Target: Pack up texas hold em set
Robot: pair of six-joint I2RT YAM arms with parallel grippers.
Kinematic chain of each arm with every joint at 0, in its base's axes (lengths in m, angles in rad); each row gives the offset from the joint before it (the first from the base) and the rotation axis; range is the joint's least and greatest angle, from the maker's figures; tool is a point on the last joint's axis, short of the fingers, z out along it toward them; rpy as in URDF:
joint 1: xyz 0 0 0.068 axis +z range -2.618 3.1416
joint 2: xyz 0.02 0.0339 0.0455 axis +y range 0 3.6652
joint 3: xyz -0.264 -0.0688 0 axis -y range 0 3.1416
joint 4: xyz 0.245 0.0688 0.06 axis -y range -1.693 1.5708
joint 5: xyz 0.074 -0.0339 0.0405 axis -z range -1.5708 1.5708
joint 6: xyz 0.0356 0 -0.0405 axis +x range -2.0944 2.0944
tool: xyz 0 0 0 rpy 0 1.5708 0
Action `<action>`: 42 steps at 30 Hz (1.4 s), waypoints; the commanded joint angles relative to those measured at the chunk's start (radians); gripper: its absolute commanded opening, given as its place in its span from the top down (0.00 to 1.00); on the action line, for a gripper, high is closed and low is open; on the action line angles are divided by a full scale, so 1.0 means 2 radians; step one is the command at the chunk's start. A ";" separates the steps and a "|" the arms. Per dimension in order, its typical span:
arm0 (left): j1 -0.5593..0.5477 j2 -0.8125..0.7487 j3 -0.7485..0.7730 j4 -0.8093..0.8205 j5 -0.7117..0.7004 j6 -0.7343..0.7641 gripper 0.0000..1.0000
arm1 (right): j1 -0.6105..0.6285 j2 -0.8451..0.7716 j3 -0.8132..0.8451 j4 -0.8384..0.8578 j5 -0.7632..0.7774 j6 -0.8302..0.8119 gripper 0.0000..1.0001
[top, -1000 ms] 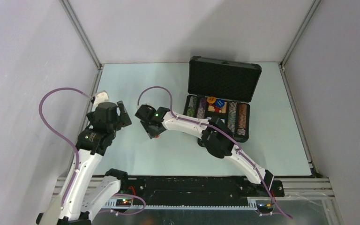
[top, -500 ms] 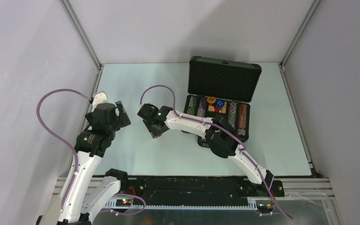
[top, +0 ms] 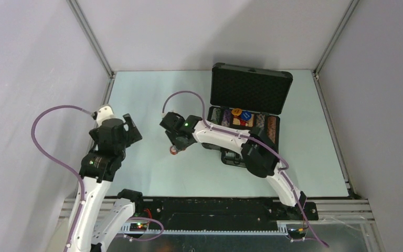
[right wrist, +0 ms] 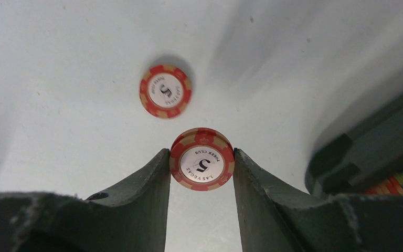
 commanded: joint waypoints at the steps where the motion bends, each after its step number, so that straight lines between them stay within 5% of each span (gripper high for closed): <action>1: 0.006 -0.020 0.012 0.026 0.017 -0.019 0.02 | -0.014 -0.077 -0.031 0.006 0.008 -0.017 1.00; 12: 0.006 0.024 0.010 0.070 0.208 -0.110 0.02 | -0.033 -0.229 -0.131 -0.043 0.023 -0.050 1.00; 22: -0.012 0.075 -0.089 0.267 0.416 -0.243 0.03 | -0.069 -0.389 -0.210 -0.113 0.010 -0.062 1.00; 32: -0.112 0.173 -0.132 0.508 0.488 -0.393 0.04 | -0.074 -0.482 -0.198 -0.210 -0.031 -0.091 1.00; 42: -0.186 0.217 -0.131 0.616 0.500 -0.467 0.08 | -0.059 -0.520 -0.208 -0.227 -0.071 -0.121 1.00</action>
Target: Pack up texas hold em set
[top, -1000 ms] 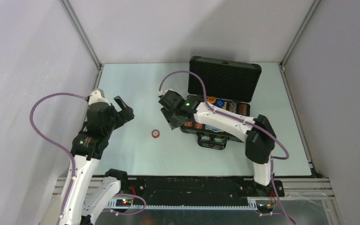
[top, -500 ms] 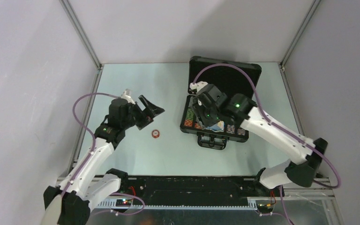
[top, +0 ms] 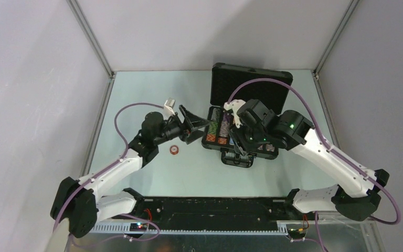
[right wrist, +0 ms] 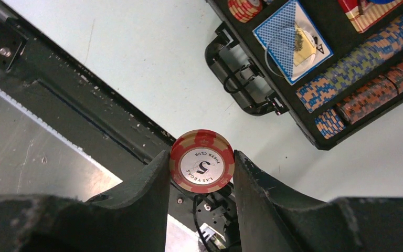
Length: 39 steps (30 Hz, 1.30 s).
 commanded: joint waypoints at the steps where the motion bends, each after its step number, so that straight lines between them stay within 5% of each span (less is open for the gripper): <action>1: -0.025 0.012 0.006 0.092 0.031 -0.048 0.09 | 0.012 -0.026 0.005 -0.004 -0.023 -0.029 1.00; 8: -0.054 0.022 -0.026 0.163 0.031 -0.087 0.17 | 0.021 -0.011 0.016 -0.001 -0.017 -0.052 1.00; 39: -0.120 -0.013 -0.037 0.168 0.045 -0.084 0.25 | 0.053 0.052 0.113 -0.002 -0.010 -0.132 1.00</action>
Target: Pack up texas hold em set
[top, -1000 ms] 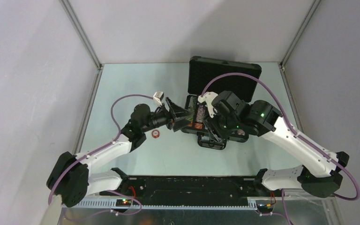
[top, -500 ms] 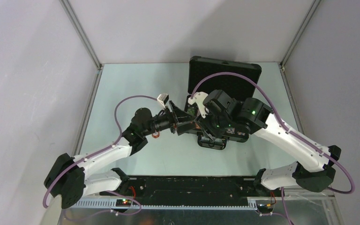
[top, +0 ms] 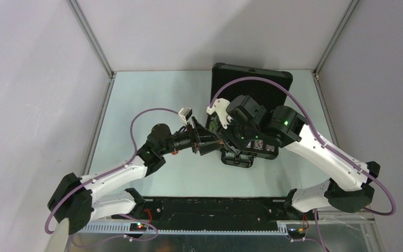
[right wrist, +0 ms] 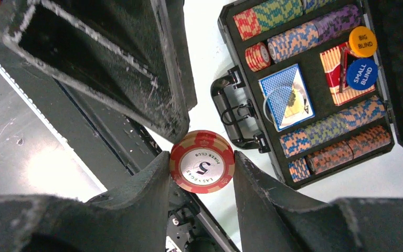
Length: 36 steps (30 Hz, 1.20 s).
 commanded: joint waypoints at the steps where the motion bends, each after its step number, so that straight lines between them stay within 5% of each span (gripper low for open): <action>1: -0.009 -0.010 -0.003 0.016 0.012 0.004 0.25 | 0.004 0.010 0.037 -0.003 -0.003 -0.023 1.00; 36: -0.025 -0.010 0.000 0.018 0.001 0.004 0.39 | 0.006 0.033 0.037 0.008 -0.045 -0.025 1.00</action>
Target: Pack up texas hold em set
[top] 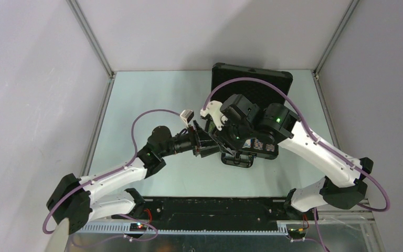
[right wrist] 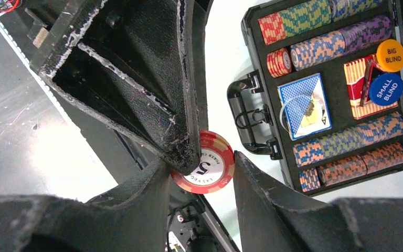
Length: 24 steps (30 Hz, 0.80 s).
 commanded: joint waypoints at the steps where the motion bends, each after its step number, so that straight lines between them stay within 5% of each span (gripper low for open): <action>1: -0.006 -0.002 0.005 0.015 0.000 0.004 0.39 | 0.003 0.001 0.009 0.018 -0.005 -0.009 1.00; 24: -0.008 -0.006 0.008 0.015 0.001 0.003 0.50 | 0.002 0.002 -0.014 0.029 -0.006 -0.009 1.00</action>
